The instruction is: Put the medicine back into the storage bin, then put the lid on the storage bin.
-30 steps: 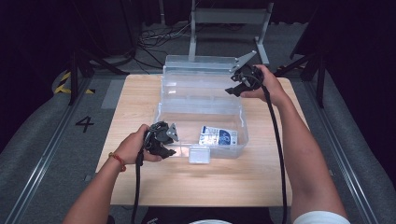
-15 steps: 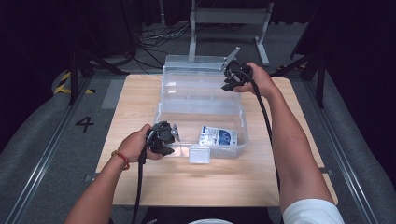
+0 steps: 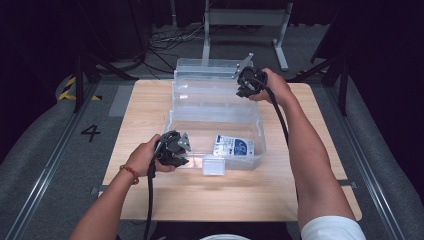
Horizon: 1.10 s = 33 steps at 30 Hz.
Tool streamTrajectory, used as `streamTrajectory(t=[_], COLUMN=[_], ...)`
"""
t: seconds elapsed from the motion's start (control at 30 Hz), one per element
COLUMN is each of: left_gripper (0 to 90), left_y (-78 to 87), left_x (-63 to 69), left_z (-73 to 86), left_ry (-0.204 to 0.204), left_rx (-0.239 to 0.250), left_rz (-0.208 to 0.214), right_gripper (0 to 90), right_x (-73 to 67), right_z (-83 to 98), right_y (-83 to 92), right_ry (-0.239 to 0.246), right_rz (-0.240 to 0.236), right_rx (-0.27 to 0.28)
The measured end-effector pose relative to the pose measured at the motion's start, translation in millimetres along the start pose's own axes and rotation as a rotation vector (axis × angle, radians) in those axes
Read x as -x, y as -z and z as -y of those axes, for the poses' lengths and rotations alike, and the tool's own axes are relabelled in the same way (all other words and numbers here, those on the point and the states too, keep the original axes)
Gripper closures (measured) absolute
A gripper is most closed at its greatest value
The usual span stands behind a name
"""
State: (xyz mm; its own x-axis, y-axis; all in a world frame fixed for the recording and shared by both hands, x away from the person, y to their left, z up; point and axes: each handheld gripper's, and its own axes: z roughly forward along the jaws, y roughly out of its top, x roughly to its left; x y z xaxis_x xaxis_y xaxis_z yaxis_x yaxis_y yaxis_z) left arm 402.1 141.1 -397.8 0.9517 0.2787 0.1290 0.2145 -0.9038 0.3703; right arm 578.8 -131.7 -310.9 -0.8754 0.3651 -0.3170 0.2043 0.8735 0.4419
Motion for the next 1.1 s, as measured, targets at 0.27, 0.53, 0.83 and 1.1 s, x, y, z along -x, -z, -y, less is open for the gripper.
streamTrajectory(t=[0.27, 0.53, 0.83, 1.1], left_gripper=[73.7, 73.4, 72.2, 71.0], left_y=[-2.7, -3.5, -4.7, -5.9], left_x=[9.0, 13.2, 15.6, 17.5], left_z=[-3.1, -5.2, -6.2, -10.0], left_ry=[0.008, 0.016, 0.051, 0.060], left_rx=[0.080, 0.104, 0.131, 0.131], left_rz=[-0.001, -0.007, 0.001, 0.015], right_gripper=[78.8, 81.3, 84.7, 86.8], right_x=[-0.8, 1.7, 1.6, -6.9], right_z=[7.3, 12.1, 15.1, 24.2], right_y=[3.8, 4.9, 10.8, 23.0], right_ry=[0.009, 0.020, 0.030, 0.031], right_rz=[0.013, -0.029, -0.073, -0.072], right_rx=[-0.005, 0.038, 0.088, 0.125])
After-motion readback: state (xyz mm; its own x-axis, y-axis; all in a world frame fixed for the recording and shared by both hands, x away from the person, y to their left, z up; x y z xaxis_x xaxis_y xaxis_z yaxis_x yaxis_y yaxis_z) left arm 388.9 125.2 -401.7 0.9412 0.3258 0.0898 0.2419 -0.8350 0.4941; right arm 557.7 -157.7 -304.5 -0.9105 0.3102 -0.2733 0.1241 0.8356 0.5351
